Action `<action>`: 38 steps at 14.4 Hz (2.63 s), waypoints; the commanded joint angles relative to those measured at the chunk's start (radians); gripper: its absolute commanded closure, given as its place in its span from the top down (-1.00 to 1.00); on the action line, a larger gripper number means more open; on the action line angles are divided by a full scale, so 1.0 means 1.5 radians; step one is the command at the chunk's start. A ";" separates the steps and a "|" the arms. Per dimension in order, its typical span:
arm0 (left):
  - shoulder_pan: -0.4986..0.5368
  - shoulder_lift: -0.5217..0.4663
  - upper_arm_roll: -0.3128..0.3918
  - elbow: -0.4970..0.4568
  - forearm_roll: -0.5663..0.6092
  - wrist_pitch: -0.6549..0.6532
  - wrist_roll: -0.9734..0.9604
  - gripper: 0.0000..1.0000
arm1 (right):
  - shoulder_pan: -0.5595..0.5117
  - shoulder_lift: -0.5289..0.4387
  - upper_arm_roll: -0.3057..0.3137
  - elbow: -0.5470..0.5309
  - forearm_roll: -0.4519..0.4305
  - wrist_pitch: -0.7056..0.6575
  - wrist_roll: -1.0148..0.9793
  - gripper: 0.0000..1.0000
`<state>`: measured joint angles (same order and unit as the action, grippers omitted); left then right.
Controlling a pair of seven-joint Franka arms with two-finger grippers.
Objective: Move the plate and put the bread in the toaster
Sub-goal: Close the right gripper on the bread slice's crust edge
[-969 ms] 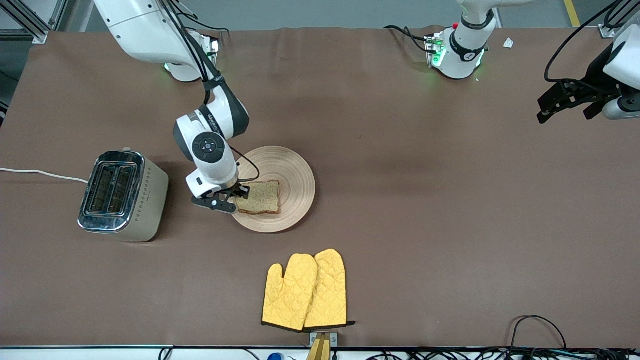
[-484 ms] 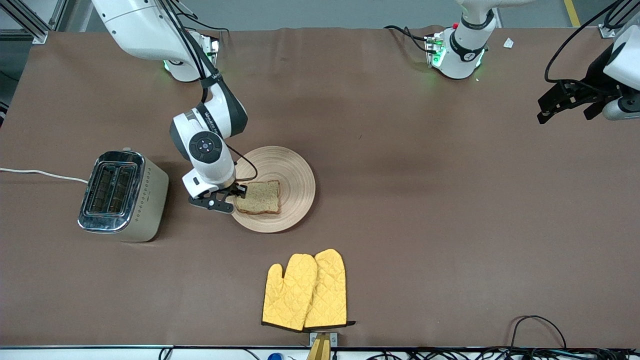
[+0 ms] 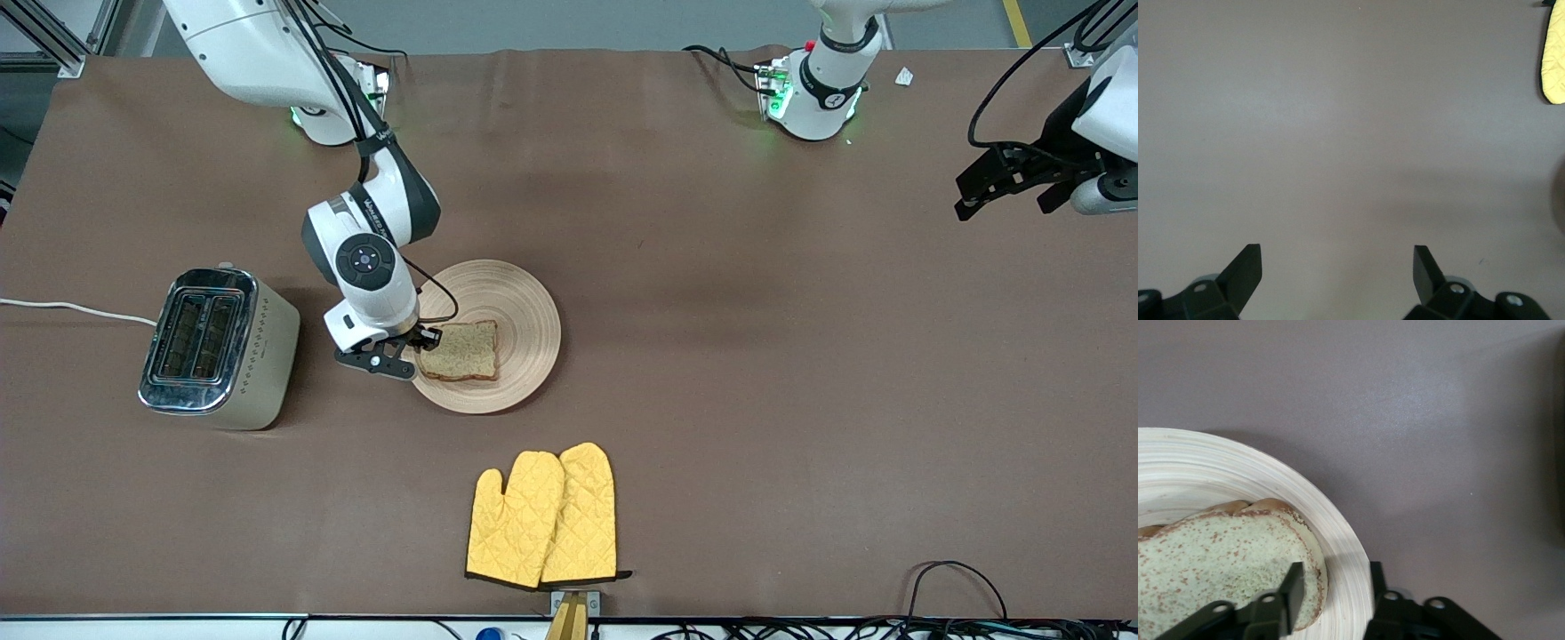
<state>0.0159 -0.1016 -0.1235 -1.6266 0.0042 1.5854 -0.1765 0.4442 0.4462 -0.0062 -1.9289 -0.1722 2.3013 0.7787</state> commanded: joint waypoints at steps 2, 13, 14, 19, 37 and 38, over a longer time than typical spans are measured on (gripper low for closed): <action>0.002 -0.004 -0.002 0.004 0.007 0.002 0.004 1.00 | 0.002 -0.005 0.004 0.004 0.000 0.005 0.018 0.59; 0.004 0.005 0.000 0.007 0.005 0.006 0.003 1.00 | 0.025 0.033 0.003 0.006 -0.002 0.053 0.022 0.16; 0.004 0.005 0.000 0.007 0.005 0.006 0.003 1.00 | 0.025 0.033 0.003 0.006 -0.003 0.053 0.022 0.04; 0.004 0.005 0.000 0.007 0.005 0.006 0.004 1.00 | 0.016 0.036 0.003 0.006 -0.010 0.056 0.011 -0.01; 0.000 0.011 0.000 0.007 0.006 0.006 0.003 1.00 | 0.017 0.059 0.002 0.001 -0.011 0.096 -0.008 -0.84; 0.000 0.011 0.000 0.007 0.006 0.007 0.003 1.00 | 0.016 0.059 0.003 0.002 -0.011 0.095 -0.008 -0.99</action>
<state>0.0180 -0.0893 -0.1232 -1.6255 0.0042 1.5876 -0.1765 0.4734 0.5231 -0.0067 -1.9217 -0.1735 2.4265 0.7706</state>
